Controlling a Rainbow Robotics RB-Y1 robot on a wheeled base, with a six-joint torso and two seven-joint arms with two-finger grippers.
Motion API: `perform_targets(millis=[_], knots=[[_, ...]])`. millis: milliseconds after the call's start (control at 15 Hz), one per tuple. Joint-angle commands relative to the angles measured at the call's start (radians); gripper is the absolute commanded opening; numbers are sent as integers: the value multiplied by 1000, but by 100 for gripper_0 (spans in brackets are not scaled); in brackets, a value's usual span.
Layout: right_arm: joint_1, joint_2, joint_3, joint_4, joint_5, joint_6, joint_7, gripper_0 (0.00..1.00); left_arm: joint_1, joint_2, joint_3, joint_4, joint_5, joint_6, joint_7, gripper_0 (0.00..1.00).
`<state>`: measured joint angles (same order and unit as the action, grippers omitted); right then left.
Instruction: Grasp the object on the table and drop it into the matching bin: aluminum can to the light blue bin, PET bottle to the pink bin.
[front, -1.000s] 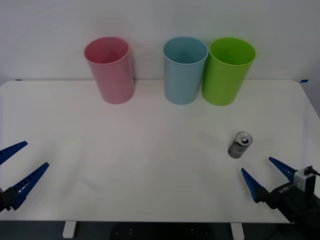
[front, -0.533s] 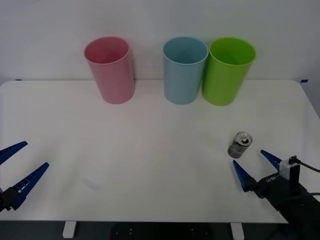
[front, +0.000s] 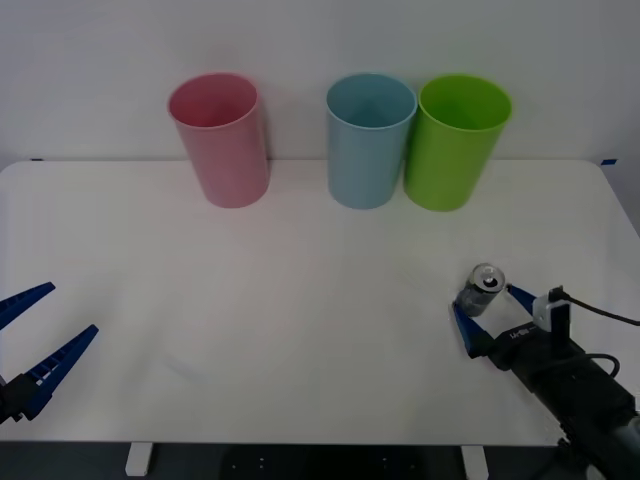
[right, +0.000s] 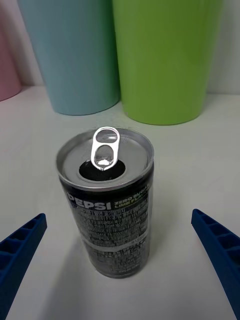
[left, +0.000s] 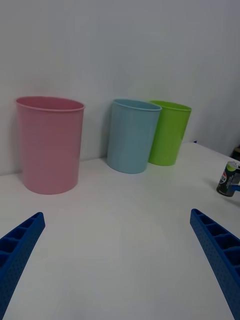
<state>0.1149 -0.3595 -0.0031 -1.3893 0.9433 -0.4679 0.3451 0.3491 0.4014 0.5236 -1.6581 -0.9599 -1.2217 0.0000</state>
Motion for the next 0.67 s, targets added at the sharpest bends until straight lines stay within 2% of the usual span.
perform_targets(millis=[67, 267, 667], knots=[[-44, 11, 0, 44, 3, 6, 6, 100, 0, 0, 0, 0, 0, 0, 0, 100], [-92, 28, 0, 85, 8, 9, 12, 100, 0, 0, 0, 0, 0, 0, 0, 100], [-100, 34, 0, 87, 11, 14, 14, 100, 0, 0, 0, 0, 0, 0, 0, 100]])
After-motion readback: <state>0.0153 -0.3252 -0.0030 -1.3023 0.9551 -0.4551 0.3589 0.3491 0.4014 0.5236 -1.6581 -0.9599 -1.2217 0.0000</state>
